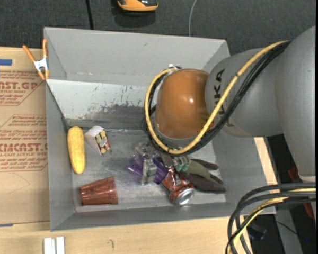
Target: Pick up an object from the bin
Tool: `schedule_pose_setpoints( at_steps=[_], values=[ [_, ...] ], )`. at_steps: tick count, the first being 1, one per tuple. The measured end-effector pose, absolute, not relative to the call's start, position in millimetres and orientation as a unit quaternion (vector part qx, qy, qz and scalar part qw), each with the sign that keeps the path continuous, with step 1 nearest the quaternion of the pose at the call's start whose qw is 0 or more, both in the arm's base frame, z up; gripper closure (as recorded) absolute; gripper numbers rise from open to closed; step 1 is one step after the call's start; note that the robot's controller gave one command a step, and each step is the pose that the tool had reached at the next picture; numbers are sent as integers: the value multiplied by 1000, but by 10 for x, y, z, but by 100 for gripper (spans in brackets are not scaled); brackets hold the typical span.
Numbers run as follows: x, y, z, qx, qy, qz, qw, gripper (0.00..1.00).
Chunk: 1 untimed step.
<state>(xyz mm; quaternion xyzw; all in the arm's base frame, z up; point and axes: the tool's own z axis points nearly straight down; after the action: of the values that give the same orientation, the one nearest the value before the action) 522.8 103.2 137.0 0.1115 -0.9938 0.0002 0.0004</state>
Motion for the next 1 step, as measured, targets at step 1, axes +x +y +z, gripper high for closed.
schedule_pose_setpoints(
  at_steps=[1],
  values=[
    [5255,1225,1105,184,-983,0,-3,100]
  ],
)
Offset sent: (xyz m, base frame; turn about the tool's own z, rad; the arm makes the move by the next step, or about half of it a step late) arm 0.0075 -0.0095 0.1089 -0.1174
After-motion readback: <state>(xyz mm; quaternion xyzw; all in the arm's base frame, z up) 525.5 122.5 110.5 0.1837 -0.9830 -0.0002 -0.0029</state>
